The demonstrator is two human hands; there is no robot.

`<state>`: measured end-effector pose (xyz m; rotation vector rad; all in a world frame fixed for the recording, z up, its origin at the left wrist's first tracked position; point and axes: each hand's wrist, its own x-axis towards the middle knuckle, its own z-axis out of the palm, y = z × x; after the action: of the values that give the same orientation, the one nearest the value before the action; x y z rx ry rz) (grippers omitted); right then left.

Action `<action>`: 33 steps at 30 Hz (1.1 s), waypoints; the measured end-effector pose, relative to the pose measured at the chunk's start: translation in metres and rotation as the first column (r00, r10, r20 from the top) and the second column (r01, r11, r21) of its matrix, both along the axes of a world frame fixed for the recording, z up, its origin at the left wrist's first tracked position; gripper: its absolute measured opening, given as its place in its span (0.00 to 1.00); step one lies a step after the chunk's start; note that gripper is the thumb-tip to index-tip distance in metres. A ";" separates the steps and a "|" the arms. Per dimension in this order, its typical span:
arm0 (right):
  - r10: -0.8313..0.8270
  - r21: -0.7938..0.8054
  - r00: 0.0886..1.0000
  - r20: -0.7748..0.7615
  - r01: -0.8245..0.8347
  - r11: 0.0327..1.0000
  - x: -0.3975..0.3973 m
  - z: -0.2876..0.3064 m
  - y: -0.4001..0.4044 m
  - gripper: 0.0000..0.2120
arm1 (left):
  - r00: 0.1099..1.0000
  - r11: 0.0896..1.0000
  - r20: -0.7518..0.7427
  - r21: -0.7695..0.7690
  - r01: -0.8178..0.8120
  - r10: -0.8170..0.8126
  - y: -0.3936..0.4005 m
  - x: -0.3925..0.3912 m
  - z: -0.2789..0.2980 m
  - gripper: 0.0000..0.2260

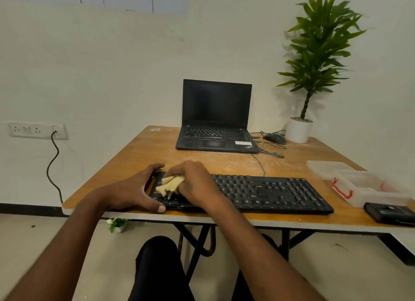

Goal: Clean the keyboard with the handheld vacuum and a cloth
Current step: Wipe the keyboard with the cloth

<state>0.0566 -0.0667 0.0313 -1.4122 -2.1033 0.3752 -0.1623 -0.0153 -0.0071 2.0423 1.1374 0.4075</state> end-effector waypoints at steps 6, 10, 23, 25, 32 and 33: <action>-0.341 -0.004 0.940 -0.012 0.341 0.940 0.112 0.001 -0.015 0.12 | 0.999 1.000 -0.038 0.022 -0.019 0.020 -0.001 0.000 0.003 0.58; -0.617 0.038 0.787 0.003 0.617 0.786 0.147 0.000 -0.023 0.16 | 0.999 0.999 -0.042 0.028 -0.022 0.023 0.001 0.002 0.002 0.56; -0.083 0.044 0.996 -0.044 0.085 0.995 -0.030 0.004 -0.015 0.21 | 1.000 0.999 0.017 0.042 -0.002 0.001 -0.002 0.006 0.003 0.54; -0.052 0.035 0.998 -0.036 0.054 0.998 -0.031 0.001 -0.016 0.21 | 1.000 0.998 0.004 0.056 -0.005 0.005 -0.001 0.004 0.001 0.56; -0.237 -0.009 0.969 -0.073 0.237 0.972 0.063 -0.002 -0.033 0.17 | 0.999 0.999 -0.041 0.025 -0.031 0.032 -0.003 0.000 0.002 0.59; -0.290 -0.007 0.955 -0.068 0.290 0.957 0.082 -0.003 -0.036 0.17 | 0.999 0.999 -0.037 0.024 -0.031 0.032 -0.003 0.000 0.002 0.60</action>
<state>0.1385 -0.1031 0.0288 -1.6527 -1.8061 0.2969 -0.1621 -0.0188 -0.0046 2.0629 1.1934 0.4014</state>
